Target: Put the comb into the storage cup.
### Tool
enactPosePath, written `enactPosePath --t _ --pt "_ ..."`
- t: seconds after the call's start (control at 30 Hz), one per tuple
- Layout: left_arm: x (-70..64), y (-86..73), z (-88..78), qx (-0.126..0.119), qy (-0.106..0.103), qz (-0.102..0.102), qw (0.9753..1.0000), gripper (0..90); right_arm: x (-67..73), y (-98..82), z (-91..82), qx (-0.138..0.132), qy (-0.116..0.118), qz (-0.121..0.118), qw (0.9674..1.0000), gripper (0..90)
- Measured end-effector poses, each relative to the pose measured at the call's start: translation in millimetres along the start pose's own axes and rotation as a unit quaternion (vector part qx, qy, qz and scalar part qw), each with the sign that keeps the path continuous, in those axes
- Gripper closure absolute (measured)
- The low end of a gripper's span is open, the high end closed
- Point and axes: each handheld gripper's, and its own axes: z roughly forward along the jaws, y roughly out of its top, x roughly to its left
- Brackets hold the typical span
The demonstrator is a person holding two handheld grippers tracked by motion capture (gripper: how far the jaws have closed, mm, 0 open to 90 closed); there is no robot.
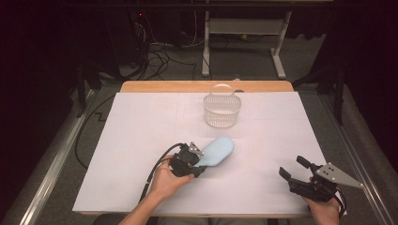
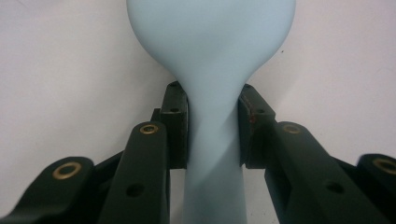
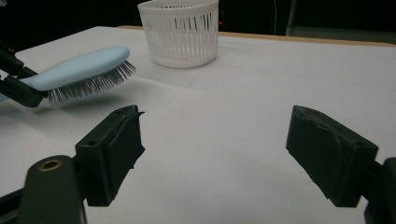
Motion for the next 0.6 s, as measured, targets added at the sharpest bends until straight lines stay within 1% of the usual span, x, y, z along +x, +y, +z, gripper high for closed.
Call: enactPosePath --t 0.03,0.07,0.1,0.13,0.17,0.27,0.3,0.33,0.37,0.4,0.43,0.47,0.5,0.53,0.6 --pt "1.2 -0.7 -1.7 -0.006 -0.009 -0.004 0.9999 68.8 0.1 0.0 0.0 0.0 0.001 0.001 1.0 18.7" --pt "1.2 -0.7 -1.7 -0.006 -0.009 -0.004 0.9999 68.8 0.1 0.0 0.0 0.0 0.001 0.001 1.0 18.7" --pt "3.8 -1.8 -4.5 -0.017 -0.016 -0.007 0.9997 68.8 0.0 0.3 2.4 0.002 0.0 0.004 1.0 18.7" --pt "3.8 -1.8 -4.5 -0.017 -0.016 -0.007 0.9997 68.8 0.0 0.3 2.4 0.002 0.0 0.004 1.0 18.7" --pt "5.6 -3.0 -8.5 -0.022 -0.017 -0.01 0.9996 68.8 0.5 1.3 4.6 0.003 0.0 0.004 1.0 18.7" --pt "7.8 -3.7 -13.3 -0.028 -0.016 -0.011 0.9994 68.8 2.2 2.9 6.3 0.0 0.0 0.003 1.0 18.7" --pt "10.4 -5.0 -16.6 -0.033 -0.017 -0.016 0.9992 68.8 2.8 2.8 6.7 0.002 0.0 -0.001 1.0 19.0" --pt "10.4 -5.0 -16.6 -0.033 -0.017 -0.016 0.9992 68.8 2.8 2.8 6.7 0.002 0.0 -0.001 1.0 19.0" --pt "12.0 -4.8 -20.3 -0.034 -0.01 -0.02 0.9992 68.8 2.3 4.0 6.9 0.001 -0.005 0.001 1.0 18.9" --pt "12.0 -4.8 -20.3 -0.034 -0.01 -0.02 0.9992 68.8 2.3 4.0 6.9 0.001 -0.005 0.001 1.0 18.9" --pt "12.0 -6.5 -23.4 -0.04 -0.01 -0.023 0.9989 68.8 2.3 4.9 6.9 -0.006 -0.003 0.011 0.9999 18.9" --pt "11.3 -8.5 -26.9 -0.045 -0.012 -0.023 0.9986 68.8 4.4 6.8 4.6 -0.02 -0.003 0.012 0.9997 18.9" --pt "11.3 -8.5 -26.9 -0.045 -0.012 -0.023 0.9986 68.8 4.5 7.2 4.3 -0.022 -0.002 0.012 0.9997 19.0" --pt "9.9 -9.5 -27.7 -0.054 -0.005 -0.02 0.9984 68.8 4.1 7.4 4.9 -0.021 0.001 0.013 0.9997 18.9" --pt "9.0 -11.1 -27.1 -0.058 -0.008 -0.021 0.9981 68.8 3.7 7.5 5.7 -0.018 0.001 0.013 0.9998 18.9"
